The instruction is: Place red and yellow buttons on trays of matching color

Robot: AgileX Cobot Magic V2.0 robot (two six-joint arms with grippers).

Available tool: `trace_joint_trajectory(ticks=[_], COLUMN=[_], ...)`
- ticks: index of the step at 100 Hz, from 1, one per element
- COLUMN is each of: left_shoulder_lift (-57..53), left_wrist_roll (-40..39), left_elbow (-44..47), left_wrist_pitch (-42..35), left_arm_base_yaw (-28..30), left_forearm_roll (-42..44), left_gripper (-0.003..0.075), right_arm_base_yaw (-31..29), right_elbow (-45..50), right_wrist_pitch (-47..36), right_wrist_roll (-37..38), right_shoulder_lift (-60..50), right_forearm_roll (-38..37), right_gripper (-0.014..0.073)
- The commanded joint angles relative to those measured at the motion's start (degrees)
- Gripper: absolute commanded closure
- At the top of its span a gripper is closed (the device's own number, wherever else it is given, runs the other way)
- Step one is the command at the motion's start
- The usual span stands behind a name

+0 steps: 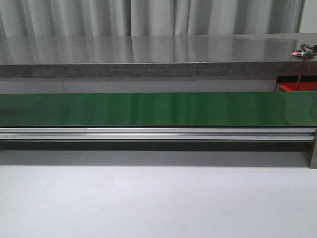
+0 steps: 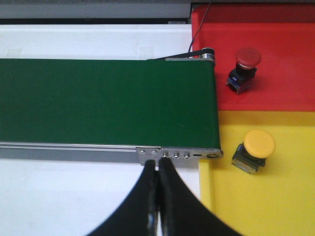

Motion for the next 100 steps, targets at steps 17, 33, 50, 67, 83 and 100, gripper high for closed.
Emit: trace_joint_trajectory(ticks=[17,33,50,67,83,100], left_shoulder_lift=[-2.59,-2.82,-3.39,-3.89,-3.89,-3.89], left_wrist_roll=[0.04,0.04,0.04,0.04,2.23,3.03], left_elbow=[-3.51,-8.32,-13.42,-15.25,-15.25,-15.25], left_wrist_pitch=[-0.86,1.19,2.65,3.35,3.68,4.08], left_arm_base_yaw=[-0.51,-0.51,-0.51,0.45,3.86,8.74], left_forearm_roll=[-1.76,-2.45,-0.37,3.84,5.23,4.55], left_gripper=[0.0163,0.0167,0.0167,0.0167,0.0167,0.0167], right_arm_base_yaw=[0.01,0.01,0.01,0.01,0.01,0.01], right_elbow=[-1.42,-1.42,-1.42,-1.42,-1.42,-1.42], right_wrist_pitch=[-3.60,-3.60,-3.60,-3.60,-3.60,-3.60], right_wrist_roll=[-0.37,-0.37,-0.37,-0.37,-0.37,-0.37], right_shoulder_lift=[-0.29,-0.29,-0.29,-0.29,-0.29,-0.29], right_forearm_roll=[0.16,0.16,0.16,0.16,0.16,0.16], right_gripper=[0.0665,0.0665,0.0665,0.0665,0.0665,0.0665])
